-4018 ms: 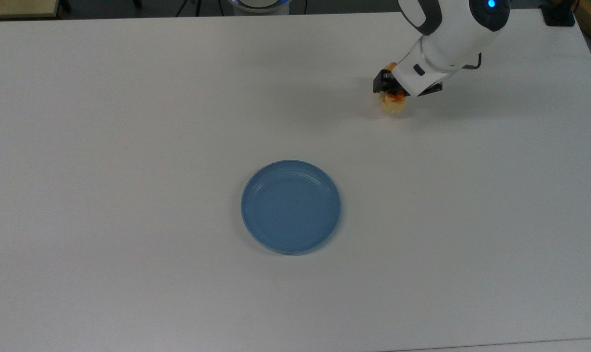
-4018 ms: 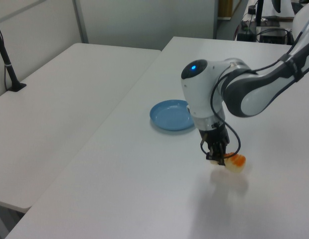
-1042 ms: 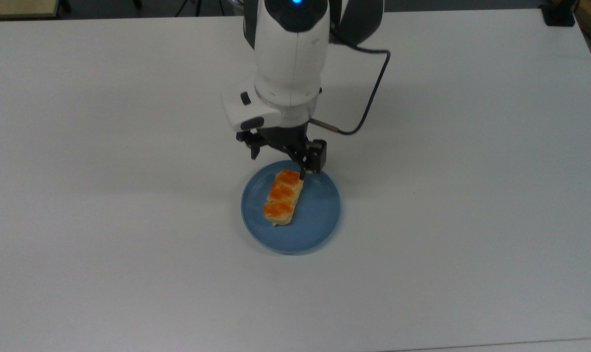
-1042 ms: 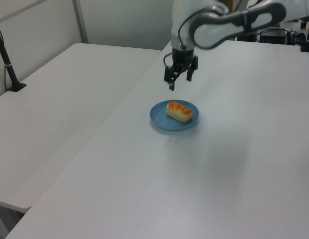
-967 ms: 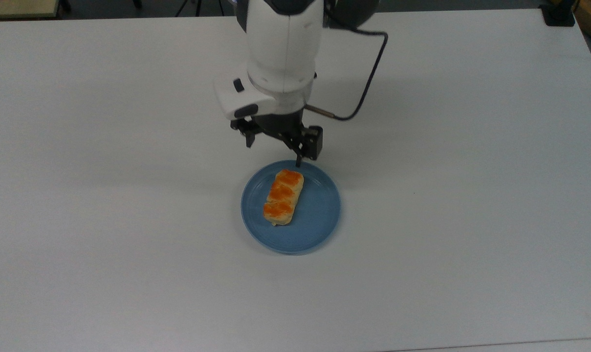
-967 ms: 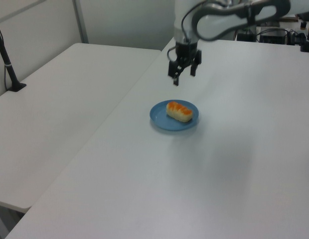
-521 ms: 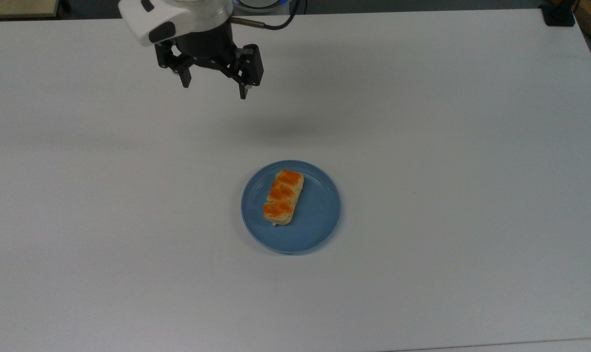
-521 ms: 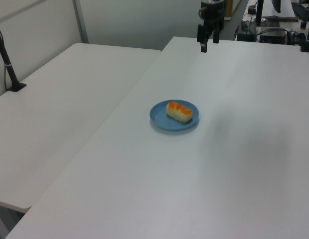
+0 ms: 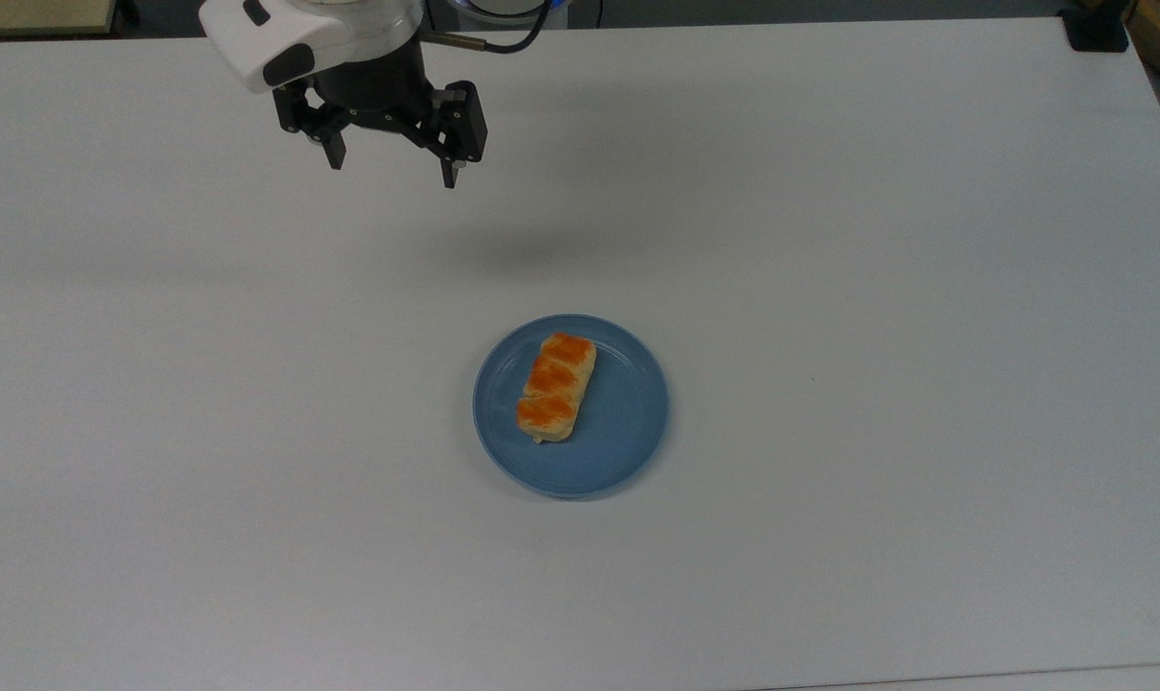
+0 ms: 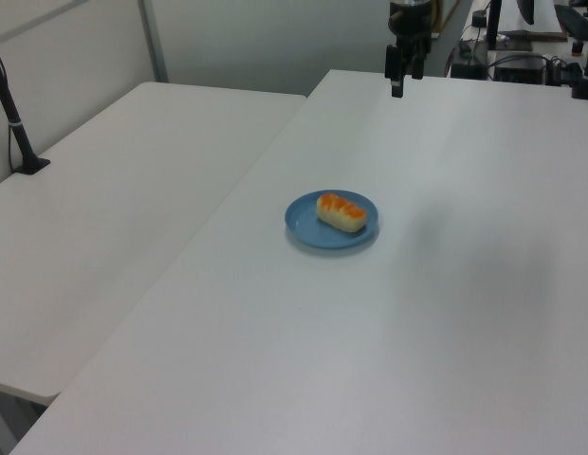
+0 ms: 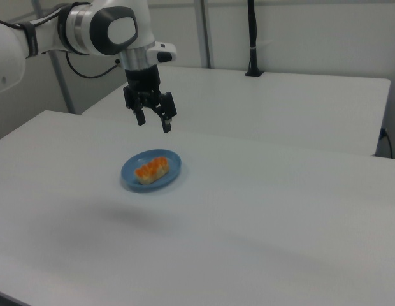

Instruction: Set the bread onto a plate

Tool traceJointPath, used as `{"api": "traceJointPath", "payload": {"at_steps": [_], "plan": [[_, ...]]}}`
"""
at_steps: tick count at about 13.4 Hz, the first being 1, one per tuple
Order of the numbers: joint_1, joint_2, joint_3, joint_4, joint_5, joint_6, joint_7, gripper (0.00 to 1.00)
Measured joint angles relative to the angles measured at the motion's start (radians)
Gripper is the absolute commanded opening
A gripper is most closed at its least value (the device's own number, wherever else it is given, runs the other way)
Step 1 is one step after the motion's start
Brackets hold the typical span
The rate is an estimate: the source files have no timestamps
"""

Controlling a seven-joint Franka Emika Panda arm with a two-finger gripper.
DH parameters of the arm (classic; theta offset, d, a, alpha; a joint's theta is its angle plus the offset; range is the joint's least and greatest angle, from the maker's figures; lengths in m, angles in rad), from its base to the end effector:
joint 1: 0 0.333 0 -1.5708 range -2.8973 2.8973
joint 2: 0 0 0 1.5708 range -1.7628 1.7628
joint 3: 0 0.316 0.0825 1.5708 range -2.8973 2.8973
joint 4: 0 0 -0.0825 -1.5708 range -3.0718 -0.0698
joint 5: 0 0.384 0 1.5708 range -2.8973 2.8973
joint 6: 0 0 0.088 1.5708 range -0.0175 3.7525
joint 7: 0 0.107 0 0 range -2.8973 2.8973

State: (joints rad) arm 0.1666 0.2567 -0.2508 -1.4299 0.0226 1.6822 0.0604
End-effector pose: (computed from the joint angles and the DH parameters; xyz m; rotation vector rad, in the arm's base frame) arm 0.6362 -0.0326 0.5523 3.0935 -0.2155 0.0047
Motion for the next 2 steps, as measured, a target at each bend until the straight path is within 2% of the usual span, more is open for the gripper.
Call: {"api": "traceJointPath", "payload": {"at_steps": [2], "plan": [[-0.032, 0.000, 0.047, -0.001, -0.009, 0.000, 0.000, 1.00]]}}
